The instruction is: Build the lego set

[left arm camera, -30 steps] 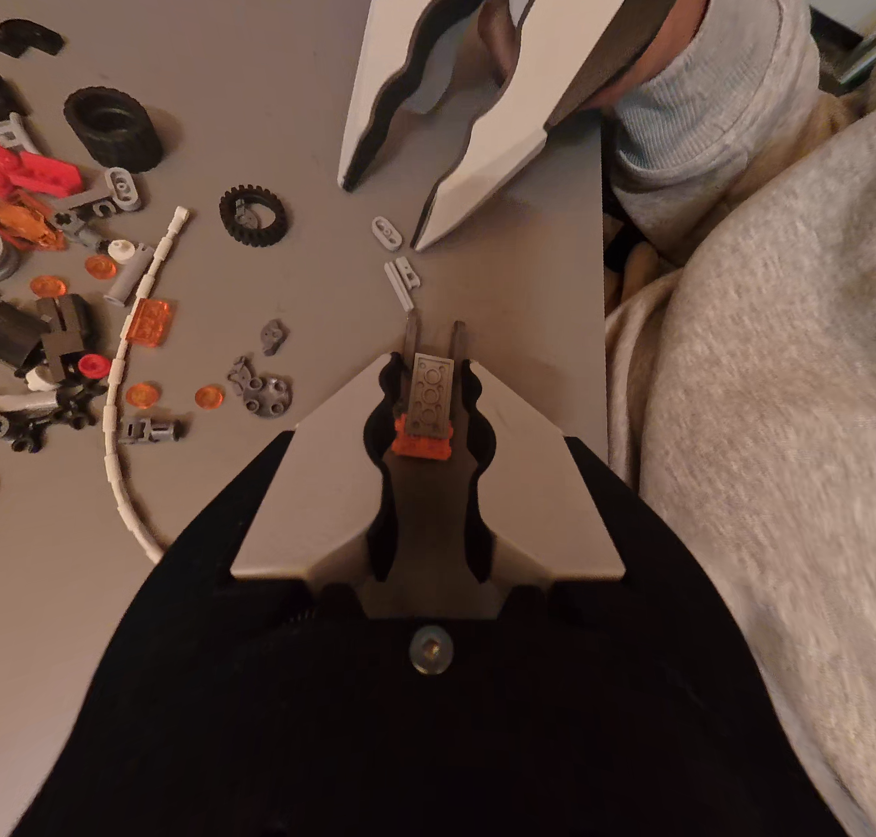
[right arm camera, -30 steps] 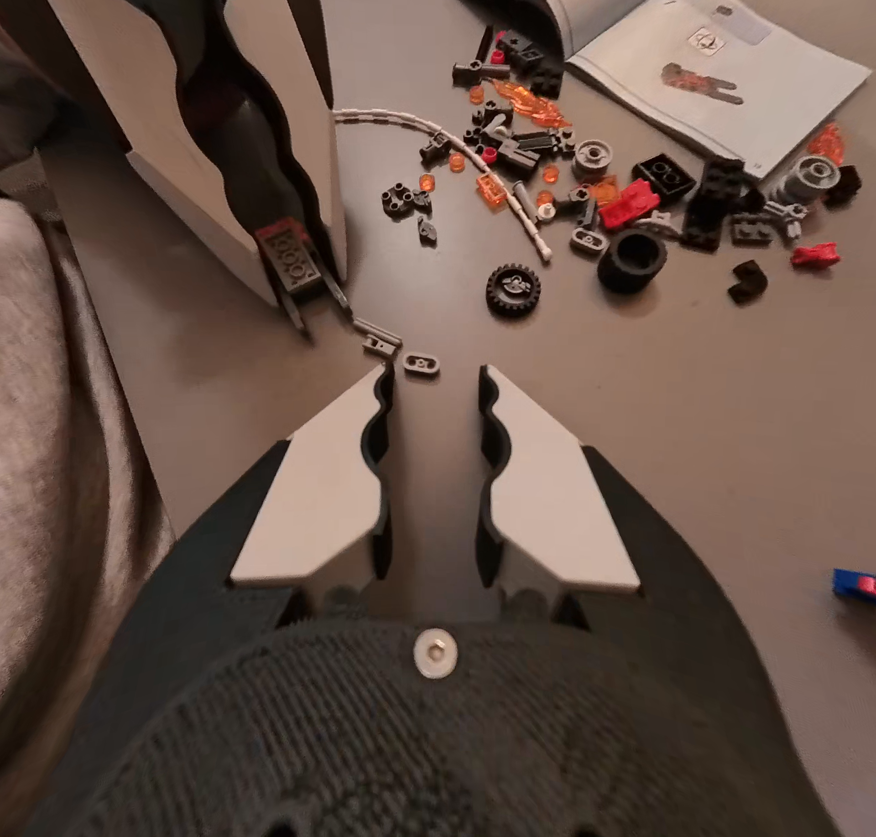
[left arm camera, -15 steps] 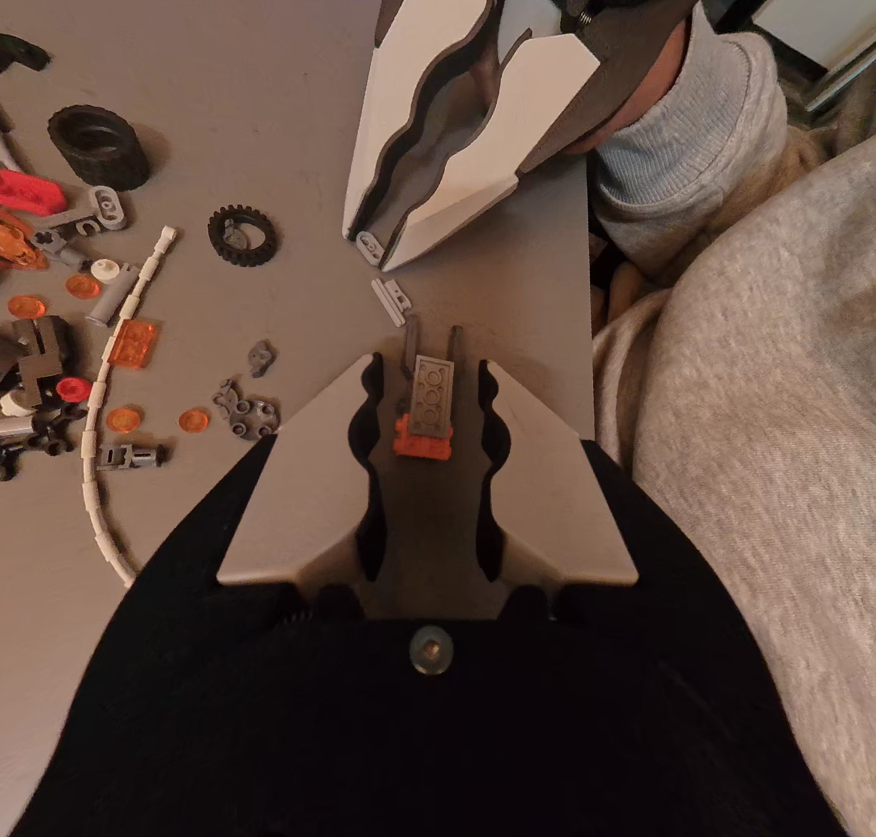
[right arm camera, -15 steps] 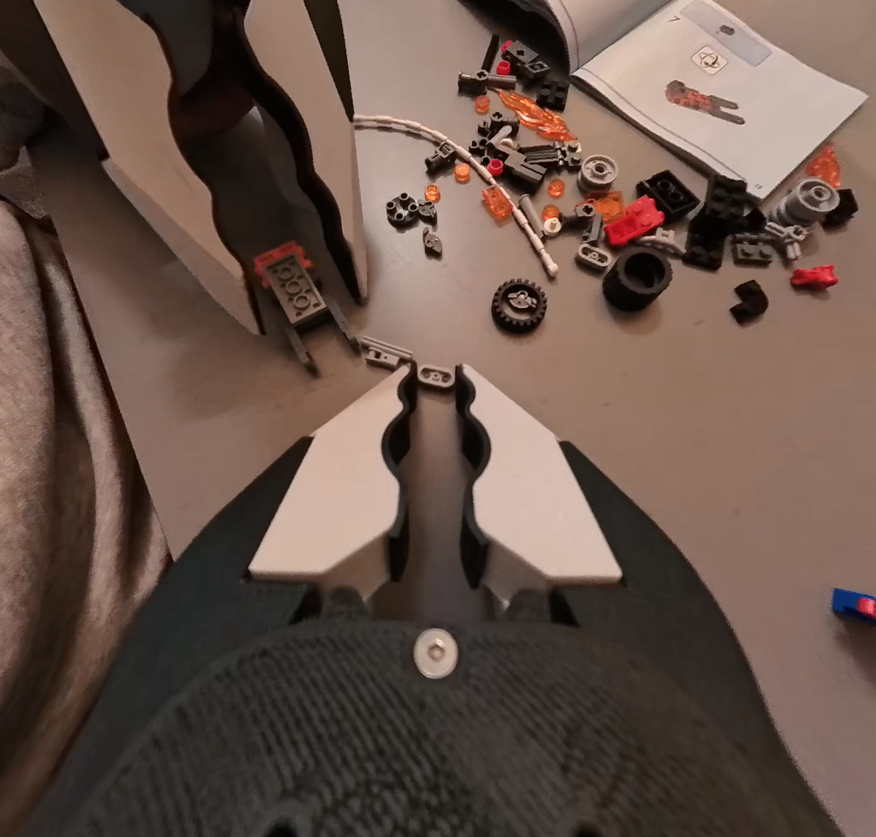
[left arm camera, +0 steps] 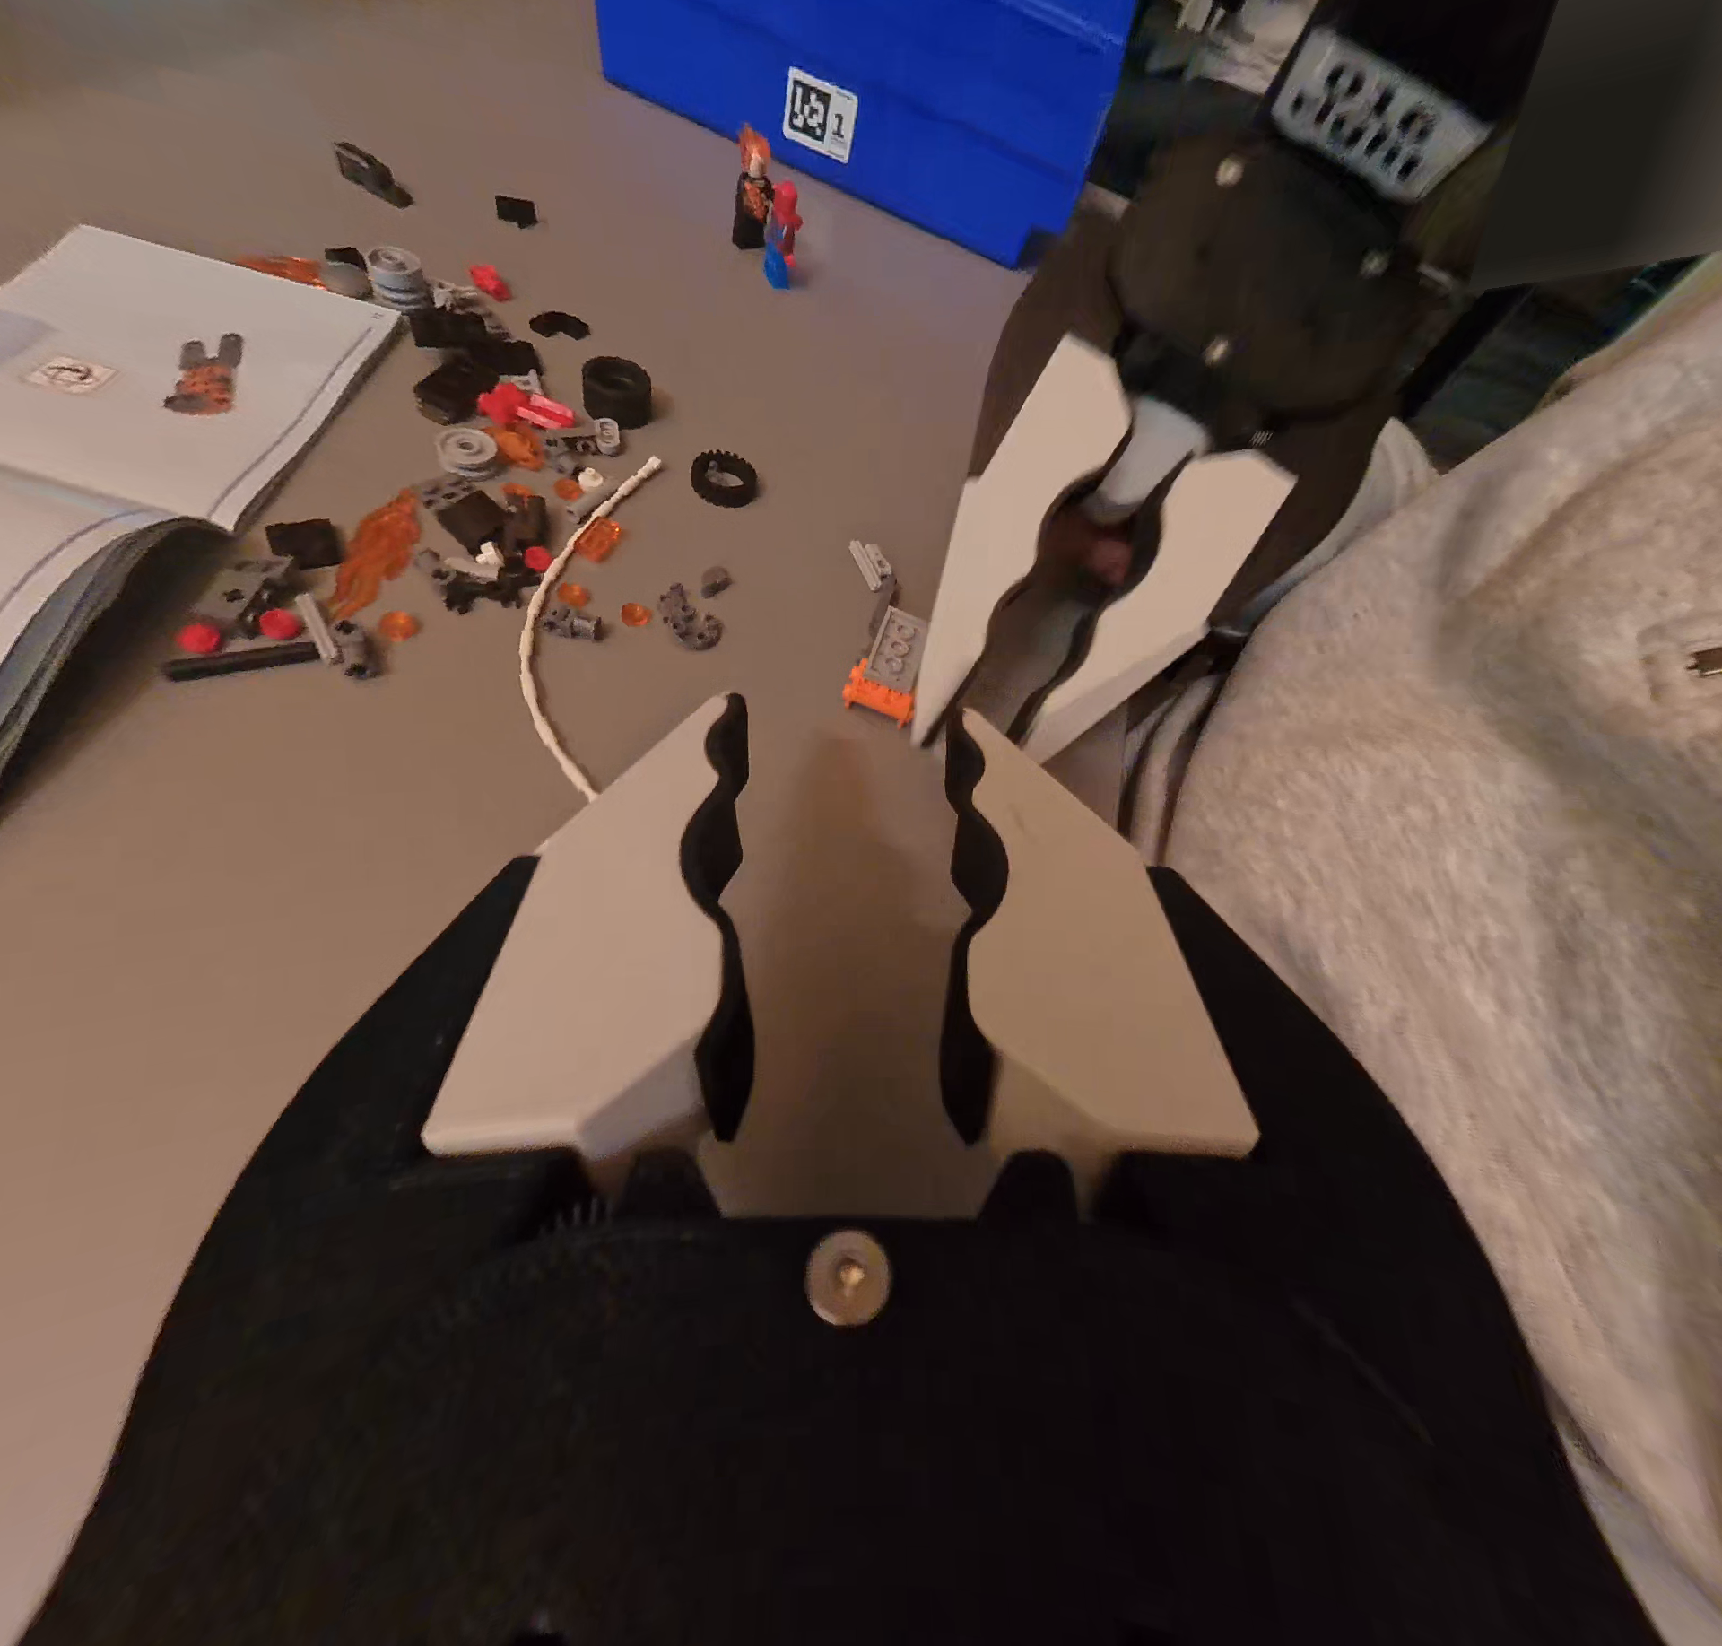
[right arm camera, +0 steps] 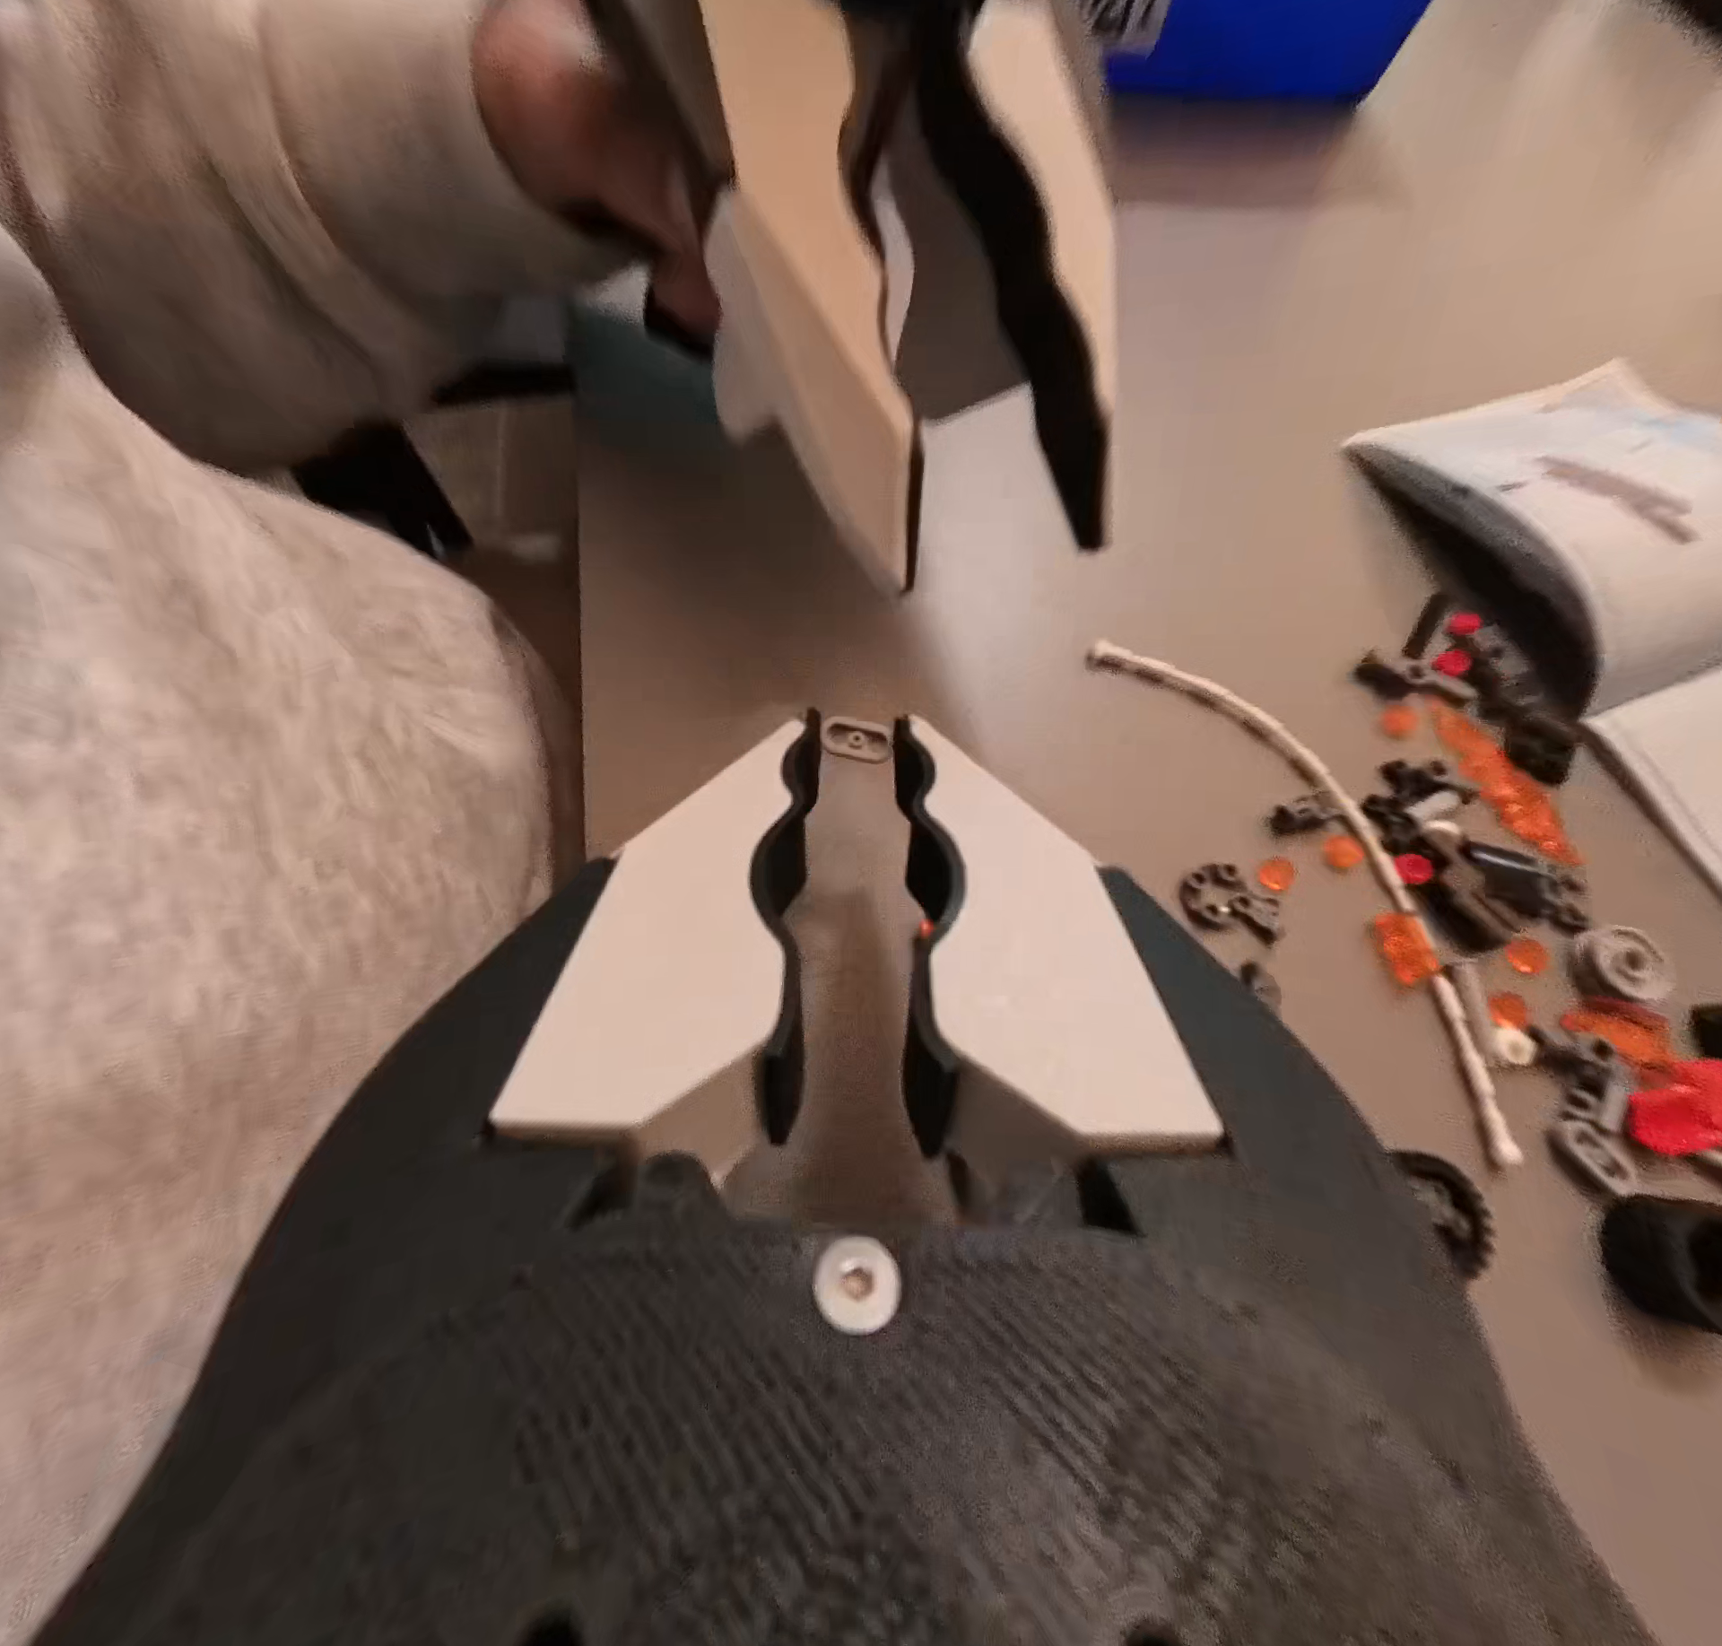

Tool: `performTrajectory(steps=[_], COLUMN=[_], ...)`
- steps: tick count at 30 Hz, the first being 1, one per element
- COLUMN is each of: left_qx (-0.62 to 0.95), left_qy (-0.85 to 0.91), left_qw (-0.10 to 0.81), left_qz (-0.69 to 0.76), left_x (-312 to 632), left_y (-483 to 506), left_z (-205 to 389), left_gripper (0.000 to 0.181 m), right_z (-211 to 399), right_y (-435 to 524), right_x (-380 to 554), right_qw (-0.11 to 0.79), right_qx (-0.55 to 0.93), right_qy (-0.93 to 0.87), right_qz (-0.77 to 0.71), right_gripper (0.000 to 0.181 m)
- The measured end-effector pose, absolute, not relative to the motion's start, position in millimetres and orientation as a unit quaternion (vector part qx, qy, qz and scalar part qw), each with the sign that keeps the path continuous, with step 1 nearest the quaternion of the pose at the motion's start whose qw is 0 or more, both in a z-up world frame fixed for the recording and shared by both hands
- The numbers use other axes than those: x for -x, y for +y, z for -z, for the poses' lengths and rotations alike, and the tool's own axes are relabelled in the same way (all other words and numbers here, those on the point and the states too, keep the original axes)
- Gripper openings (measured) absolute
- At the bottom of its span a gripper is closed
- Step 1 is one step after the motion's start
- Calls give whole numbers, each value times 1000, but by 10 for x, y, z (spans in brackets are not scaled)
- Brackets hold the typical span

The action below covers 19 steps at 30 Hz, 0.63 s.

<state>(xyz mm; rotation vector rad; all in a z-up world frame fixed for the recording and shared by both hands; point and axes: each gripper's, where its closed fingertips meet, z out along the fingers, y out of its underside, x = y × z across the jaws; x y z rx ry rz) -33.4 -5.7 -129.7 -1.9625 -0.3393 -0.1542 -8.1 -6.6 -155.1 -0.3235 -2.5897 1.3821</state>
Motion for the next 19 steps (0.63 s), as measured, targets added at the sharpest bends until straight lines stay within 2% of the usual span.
performTrajectory(steps=[1, 5, 10, 19], left_qx=[826, 835, 859, 904], left_qy=[-143, -129, -102, -48], left_qw=[542, 532, 494, 412], left_qz=[63, 64, 84, 106], left_x=[325, 268, 105, -118], left_y=[-94, -112, -44, 8], left_z=[1286, 1317, 1502, 1770], left_gripper=[41, 41, 41, 37], right_z=[1651, 1786, 1771, 1680], right_y=[-94, -136, -52, 273], right_x=[80, 57, 63, 135], right_qw=[93, 78, 85, 106], right_qx=[105, 101, 112, 141], right_qy=[-885, -898, -891, -872], right_qz=[-444, -422, -431, -456], right_gripper=[14, 14, 24, 24])
